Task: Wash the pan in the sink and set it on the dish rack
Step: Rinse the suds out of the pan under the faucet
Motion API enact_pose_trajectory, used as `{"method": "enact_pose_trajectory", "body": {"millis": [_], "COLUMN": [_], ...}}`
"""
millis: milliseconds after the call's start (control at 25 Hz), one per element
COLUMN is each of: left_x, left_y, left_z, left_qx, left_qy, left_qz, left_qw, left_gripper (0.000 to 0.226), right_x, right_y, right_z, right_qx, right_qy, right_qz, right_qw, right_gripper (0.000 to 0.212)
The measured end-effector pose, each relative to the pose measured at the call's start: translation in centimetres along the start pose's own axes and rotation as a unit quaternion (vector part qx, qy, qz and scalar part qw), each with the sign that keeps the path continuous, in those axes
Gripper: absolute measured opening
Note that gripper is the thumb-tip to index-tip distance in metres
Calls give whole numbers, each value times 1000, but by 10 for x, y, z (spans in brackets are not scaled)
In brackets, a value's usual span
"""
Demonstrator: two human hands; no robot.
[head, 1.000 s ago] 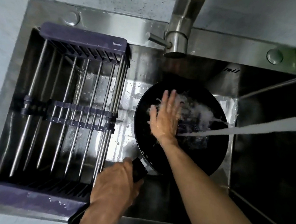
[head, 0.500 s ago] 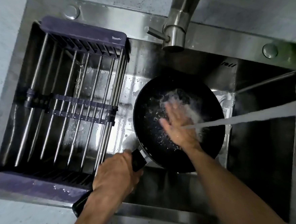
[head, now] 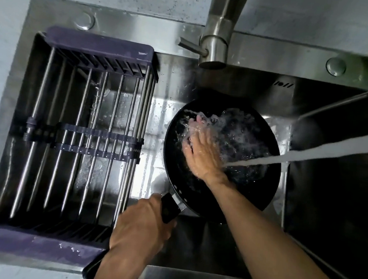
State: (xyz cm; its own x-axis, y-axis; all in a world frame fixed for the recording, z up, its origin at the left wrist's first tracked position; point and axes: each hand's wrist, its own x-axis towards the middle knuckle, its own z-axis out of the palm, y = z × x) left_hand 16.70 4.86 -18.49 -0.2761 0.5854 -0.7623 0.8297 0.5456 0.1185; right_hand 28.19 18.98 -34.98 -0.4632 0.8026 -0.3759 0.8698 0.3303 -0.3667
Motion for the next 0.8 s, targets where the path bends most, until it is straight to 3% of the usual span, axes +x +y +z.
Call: {"method": "enact_pose_trajectory", "body": {"millis": [40,80,160,200,240,360,440,520,560,640,720,800], "left_x": [-1,-1,-1,1,1,2,5,5,5,6,6,6], "left_y": [0,0,0,0,1,2,1,0,0,-1,0,1], "left_z": [0,0,1,2,2,2,2,2,3,6,8,8], "left_qx": [-1,0,10,17,20,18,7,1,1,0,9,16], "left_qy": [5,9,16,18,22,17,7,2,4,7,18,28], "left_qz": [3,8,12,15,14,10,2,-2,-1,1,7,12], "left_qw": [1000,1000,1000,1000,999,1000,1000,1000,1000,1000,1000,999], "left_gripper": [46,47,48,49,49,51,51,51,49,43,39,39], "right_x": [11,17,20,19,18,-7,-45,-70,-74,-58,-39,-30], "right_y": [14,31,40,28,1,-64,-35,29,62,97,79,27], "right_z": [-7,-12,-20,-14,-11,5,1,-27,-43,-64,-54,-28], "right_qx": [-25,-22,18,58,102,233,144,-15,-81,-147,-111,-10], "right_qy": [31,74,164,174,152,21,-85,-205,-251,-231,-120,-78], "right_qz": [-33,20,208,256,242,14,-122,-223,-198,-37,111,137], "right_qw": [999,997,964,949,953,972,978,953,944,961,980,987], "right_gripper": [69,70,70,71,71,64,61,62,62,62,65,67]}}
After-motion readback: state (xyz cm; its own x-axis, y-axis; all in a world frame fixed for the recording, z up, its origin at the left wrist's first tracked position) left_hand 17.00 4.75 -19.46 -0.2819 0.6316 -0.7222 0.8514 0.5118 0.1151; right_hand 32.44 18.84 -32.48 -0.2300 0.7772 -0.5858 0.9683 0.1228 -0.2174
